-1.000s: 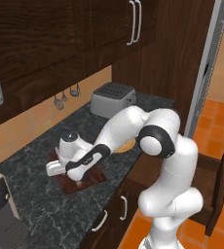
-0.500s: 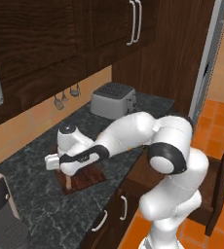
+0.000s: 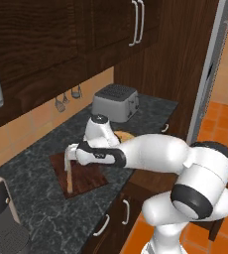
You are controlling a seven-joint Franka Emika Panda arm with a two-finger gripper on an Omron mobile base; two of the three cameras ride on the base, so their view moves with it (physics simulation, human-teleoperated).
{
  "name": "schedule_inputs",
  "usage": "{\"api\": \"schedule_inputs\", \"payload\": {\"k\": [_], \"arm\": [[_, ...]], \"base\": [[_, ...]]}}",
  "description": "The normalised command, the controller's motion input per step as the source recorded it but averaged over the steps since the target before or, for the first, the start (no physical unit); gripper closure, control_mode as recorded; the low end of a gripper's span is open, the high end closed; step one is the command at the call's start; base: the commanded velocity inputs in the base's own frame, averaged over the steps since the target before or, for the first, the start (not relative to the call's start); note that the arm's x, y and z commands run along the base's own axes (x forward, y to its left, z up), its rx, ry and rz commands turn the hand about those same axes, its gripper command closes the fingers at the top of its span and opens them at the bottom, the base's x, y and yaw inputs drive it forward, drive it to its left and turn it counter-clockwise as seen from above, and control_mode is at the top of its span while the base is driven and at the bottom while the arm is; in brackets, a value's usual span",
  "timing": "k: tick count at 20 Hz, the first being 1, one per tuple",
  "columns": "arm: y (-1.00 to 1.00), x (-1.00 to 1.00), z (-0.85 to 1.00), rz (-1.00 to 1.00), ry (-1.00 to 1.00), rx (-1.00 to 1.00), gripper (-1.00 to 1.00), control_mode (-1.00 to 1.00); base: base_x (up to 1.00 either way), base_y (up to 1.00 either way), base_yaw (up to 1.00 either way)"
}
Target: Pick up the knife from the drawer and place it on the cutting board. Then place the meat from the plate to the cutting board.
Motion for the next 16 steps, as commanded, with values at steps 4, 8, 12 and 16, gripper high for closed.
{"api": "schedule_inputs", "payload": {"k": [4, 8, 12, 16], "arm": [[-0.73, 0.20, 0.29, -0.20, 0.00, 0.00, -1.00, -1.00], [-0.51, 0.52, 0.26, -0.21, 0.00, 0.00, -1.00, -1.00], [-0.42, 0.58, 0.22, -0.22, 0.03, 0.01, -1.00, -1.00], [-0.53, 0.28, 0.15, -0.09, 0.11, 0.07, -1.00, -1.00]], "base": [[0.00, 0.00, 0.00], [0.00, 0.00, 0.00], [0.00, 0.00, 0.00], [0.00, 0.00, 0.00]]}}
